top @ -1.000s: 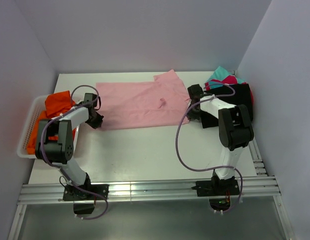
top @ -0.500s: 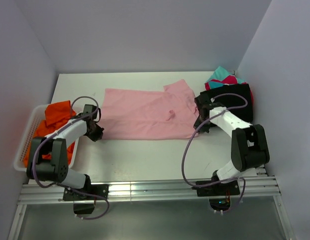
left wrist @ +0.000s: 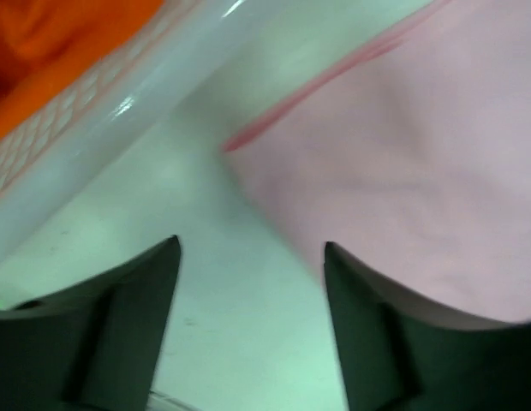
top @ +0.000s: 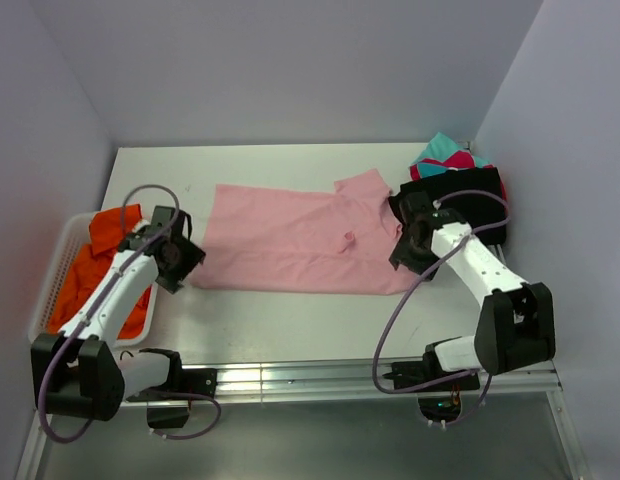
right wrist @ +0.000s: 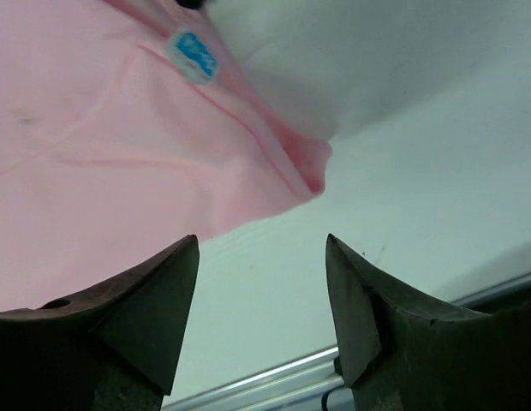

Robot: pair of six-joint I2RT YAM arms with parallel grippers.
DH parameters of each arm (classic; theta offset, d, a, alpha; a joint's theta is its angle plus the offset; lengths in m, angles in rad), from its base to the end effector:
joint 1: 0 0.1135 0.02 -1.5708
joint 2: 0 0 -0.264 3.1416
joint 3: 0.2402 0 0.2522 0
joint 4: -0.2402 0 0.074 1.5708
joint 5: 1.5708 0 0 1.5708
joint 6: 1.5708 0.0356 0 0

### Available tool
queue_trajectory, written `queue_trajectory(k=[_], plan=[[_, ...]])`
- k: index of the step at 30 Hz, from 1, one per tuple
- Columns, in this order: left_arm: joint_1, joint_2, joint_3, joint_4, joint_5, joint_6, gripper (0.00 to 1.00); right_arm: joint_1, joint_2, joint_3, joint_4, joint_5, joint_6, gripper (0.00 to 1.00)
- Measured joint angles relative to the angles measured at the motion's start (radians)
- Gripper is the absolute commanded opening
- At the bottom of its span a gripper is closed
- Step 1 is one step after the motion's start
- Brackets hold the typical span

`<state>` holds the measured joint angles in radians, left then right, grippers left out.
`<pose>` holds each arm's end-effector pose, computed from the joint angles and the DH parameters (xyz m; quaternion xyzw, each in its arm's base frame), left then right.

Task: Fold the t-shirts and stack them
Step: Fold the flattened tshirt in 1/3 of the way, then grap the side of the flattened tshirt furthest away from the robot with both arms

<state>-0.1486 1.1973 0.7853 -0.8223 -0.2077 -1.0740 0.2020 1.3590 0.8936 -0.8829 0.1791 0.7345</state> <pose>0.2069 -0.0236 0.2135 -0.4532 0.8697 -0.0119 0.1950 0.2309 0.0408 0.2089 0.2700 0.9523 -0.0294 0.1388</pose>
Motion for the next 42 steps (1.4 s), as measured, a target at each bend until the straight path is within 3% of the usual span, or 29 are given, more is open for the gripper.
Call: queue_trajectory(k=[3, 9, 15, 18, 24, 36, 42], plan=[[-0.001, -0.013, 0.164, -0.036, -0.038, 0.005, 0.84, -0.001, 0.005, 0.166, -0.080, 0.006, -0.005, 0.68], [0.006, 0.153, 0.489, 0.072, -0.046, 0.091, 0.79, -0.003, 0.190, 0.701, -0.083, 0.012, -0.060, 0.67], [0.039, 0.534, 0.719, 0.204, 0.057, 0.195, 0.75, -0.011, 0.615, 1.180, -0.078, -0.004, -0.133, 0.65], [0.055, 0.702, 0.807, 0.230, 0.116, 0.238, 0.74, -0.025, 0.848, 1.340, -0.081, -0.029, -0.164, 0.65], [0.080, 0.854, 0.854, 0.281, 0.235, 0.306, 0.74, -0.069, 1.093, 1.378, -0.068, -0.092, -0.175, 0.64], [0.107, 0.881, 0.792, 0.401, 0.340, 0.359, 0.73, -0.134, 1.130, 1.414, 0.144, -0.135, -0.130, 0.64], [0.112, 0.880, 0.782, 0.395, 0.348, 0.360, 0.71, -0.134, 1.250, 1.590, 0.197, -0.163, -0.072, 0.62]])
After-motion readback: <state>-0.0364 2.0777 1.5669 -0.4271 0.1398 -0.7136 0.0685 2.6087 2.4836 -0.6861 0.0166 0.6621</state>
